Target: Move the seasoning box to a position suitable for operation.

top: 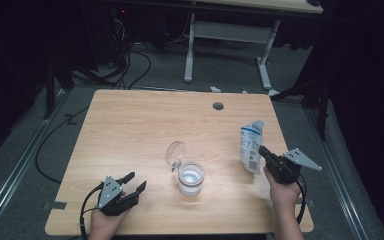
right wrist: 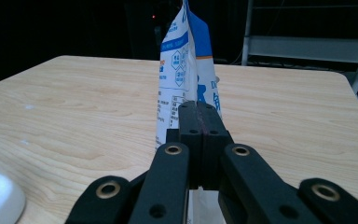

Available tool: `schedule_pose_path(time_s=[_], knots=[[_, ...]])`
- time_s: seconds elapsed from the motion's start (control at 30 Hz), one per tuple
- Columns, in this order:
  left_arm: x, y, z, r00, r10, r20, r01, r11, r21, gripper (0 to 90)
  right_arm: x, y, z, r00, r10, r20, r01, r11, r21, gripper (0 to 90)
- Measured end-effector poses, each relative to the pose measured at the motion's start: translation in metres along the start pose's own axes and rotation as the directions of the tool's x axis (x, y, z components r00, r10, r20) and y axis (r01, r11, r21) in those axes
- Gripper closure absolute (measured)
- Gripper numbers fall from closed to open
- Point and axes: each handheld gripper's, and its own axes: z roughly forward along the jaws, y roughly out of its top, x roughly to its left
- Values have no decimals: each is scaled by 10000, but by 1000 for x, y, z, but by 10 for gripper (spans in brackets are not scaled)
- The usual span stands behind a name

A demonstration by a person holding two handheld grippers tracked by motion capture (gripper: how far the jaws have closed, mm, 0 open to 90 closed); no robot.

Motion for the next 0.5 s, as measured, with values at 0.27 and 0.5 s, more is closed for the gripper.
schedule_pose_path(time_s=[0.27,0.5], knots=[[-1,1,-1,10000,-7,65,7,10000,-13,462,-4,-10,-7,9995,6,326,-6,10000,-15,900],[-1,0,-2,9998,25,180,-26,10000,61,462,-6,-18,-17,9985,81,537,-88,9999,118,899]])
